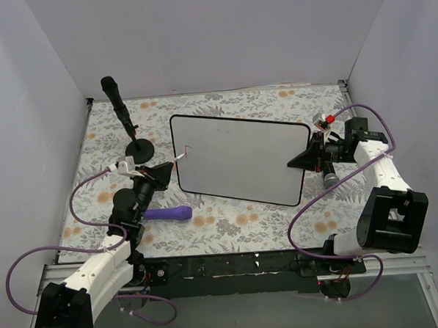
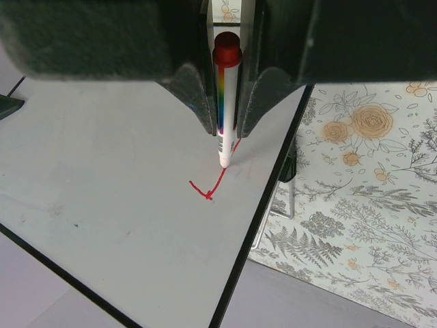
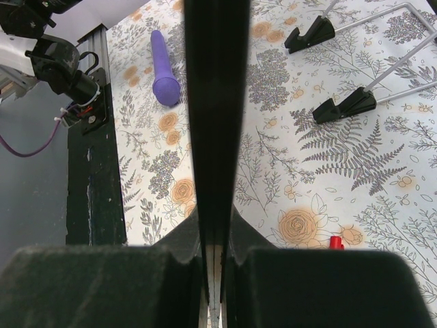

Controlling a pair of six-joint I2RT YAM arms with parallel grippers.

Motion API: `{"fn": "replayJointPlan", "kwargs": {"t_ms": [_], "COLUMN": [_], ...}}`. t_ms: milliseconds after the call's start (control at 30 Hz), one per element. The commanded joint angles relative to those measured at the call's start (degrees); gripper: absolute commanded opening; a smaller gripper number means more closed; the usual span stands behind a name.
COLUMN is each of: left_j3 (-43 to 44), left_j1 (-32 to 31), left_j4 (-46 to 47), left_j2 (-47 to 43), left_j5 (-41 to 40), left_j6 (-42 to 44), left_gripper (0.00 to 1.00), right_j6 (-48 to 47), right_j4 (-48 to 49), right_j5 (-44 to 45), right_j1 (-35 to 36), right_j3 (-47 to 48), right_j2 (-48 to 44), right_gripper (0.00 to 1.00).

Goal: Write a sentence on the whiteboard

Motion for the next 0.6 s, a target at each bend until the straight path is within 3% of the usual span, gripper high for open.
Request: {"fn": "replayJointPlan", "kwargs": {"t_ms": [0,567], "left_j3": [2.5,2.9], "left_j1": [0.1,0.1], "left_j4": [1.6,2.4], "left_j2": [0.7,3.4], "left_j5": [-1.7,2.2], "left_j6": [1.7,1.1], "left_gripper": [0.00,0.00], "right_j6": [-1.8,-1.8], "right_j4": [0.0,0.0], "right_j5": [1.9,1.9], "right_j1": [0.3,0.3], "right_j3": [0.9,1.0], "right_j2": [-0.4,-0.5], "right_gripper": [0.01,0.01]}}
